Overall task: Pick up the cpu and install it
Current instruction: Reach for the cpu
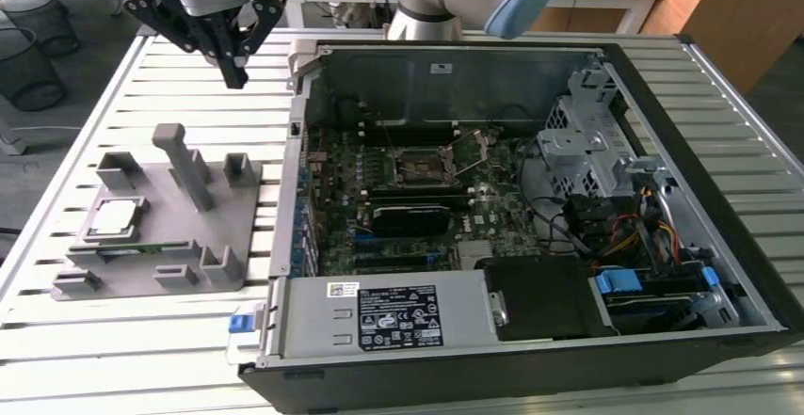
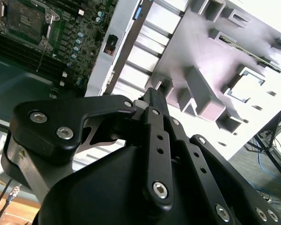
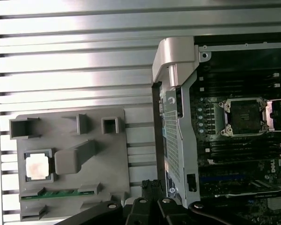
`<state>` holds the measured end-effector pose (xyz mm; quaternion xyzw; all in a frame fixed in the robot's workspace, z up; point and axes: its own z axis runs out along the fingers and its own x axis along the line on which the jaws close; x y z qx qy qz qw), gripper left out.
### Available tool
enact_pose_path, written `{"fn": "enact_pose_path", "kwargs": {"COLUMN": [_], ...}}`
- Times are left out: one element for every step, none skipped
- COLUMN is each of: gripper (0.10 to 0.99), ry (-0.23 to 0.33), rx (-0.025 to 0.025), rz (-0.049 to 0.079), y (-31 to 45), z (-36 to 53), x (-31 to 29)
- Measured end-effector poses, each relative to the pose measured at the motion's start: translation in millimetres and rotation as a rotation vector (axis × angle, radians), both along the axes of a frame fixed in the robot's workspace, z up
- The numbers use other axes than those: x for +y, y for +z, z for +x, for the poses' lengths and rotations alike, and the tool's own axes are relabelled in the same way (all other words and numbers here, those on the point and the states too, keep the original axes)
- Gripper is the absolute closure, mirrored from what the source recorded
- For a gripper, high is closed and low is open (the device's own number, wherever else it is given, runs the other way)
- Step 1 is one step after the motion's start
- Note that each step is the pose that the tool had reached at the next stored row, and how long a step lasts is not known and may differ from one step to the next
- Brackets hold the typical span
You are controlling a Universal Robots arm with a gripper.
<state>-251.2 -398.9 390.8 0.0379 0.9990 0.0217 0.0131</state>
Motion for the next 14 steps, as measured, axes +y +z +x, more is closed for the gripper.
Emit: {"fn": "enact_pose_path", "kwargs": {"gripper": [0.980, 0.980, 0.980, 0.980, 0.980, 0.980, 0.980, 0.980, 0.980, 0.980, 0.980, 0.980, 0.980, 0.980], "ry": [0.000, 0.000, 0.000, 0.000, 0.000, 0.000, 0.000, 0.000, 0.000, 0.000, 0.000, 0.000, 0.000, 0.000], "rx": [0.0001, 0.0001, 0.0001, 0.0001, 0.0000, 0.0001, 0.0001, 0.0001, 0.0001, 0.0001, 0.0002, 0.0001, 0.0001, 0.0002], "rz": [0.000, 0.000, 0.000, 0.000, 0.000, 0.000, 0.000, 0.000, 0.000, 0.000, 0.000, 0.000, 0.000, 0.000], "y": [0.0, 0.0, -0.1, -0.1, -0.2, -0.2, -0.3, -0.3, -0.4, -0.5, -0.5, -0.5, -0.6, -0.6], "z": [-0.9, -1.9, -2.9, -4.0, -5.1, -6.2, -7.3, -8.5, -9.6, -10.7, -11.8, -13.0, -14.1, -15.2], "x": [0.0, 0.0, 0.0, 0.0, 0.0, 0.0, 0.0, 0.0, 0.0, 0.0, 0.0, 0.0, 0.0, 0.0]}}
